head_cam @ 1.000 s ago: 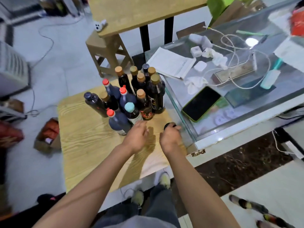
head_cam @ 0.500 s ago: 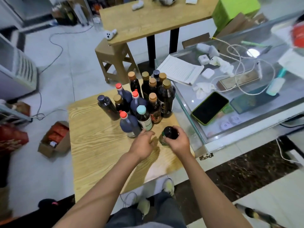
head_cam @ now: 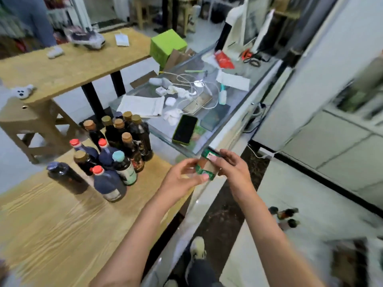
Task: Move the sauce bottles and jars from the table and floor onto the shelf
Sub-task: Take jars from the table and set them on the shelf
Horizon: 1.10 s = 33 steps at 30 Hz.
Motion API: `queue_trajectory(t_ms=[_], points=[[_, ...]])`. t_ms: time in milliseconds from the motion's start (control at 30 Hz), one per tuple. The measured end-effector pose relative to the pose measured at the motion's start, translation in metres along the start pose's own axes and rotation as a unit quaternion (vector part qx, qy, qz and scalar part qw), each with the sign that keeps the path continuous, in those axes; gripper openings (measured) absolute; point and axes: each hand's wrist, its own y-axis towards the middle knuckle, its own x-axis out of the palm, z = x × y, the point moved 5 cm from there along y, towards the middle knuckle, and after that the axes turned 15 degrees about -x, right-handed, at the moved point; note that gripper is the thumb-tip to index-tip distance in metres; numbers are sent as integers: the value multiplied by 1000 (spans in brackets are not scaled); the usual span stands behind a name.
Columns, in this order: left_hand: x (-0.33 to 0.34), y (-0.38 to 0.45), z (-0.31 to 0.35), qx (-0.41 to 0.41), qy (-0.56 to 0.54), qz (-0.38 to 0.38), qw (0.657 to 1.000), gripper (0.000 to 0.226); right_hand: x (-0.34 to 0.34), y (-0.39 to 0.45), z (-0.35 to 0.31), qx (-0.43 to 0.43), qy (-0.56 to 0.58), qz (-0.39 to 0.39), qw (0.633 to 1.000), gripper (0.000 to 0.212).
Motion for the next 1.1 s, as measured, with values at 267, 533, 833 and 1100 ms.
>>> queue_trajectory(t_ms=[267, 533, 833, 1100], points=[[146, -59, 77, 110, 72, -89, 987, 47, -140, -68, -106, -104, -12, 168, 980, 16], [287, -149, 118, 137, 57, -290, 946, 26, -289, -159, -169, -165, 3, 278, 946, 21], [502, -270, 122, 180, 100, -398, 894, 25, -469, -305, -234, -240, -78, 384, 888, 29], [677, -392, 113, 200, 139, -497, 833, 22, -620, -432, -282, -242, -169, 481, 826, 22]])
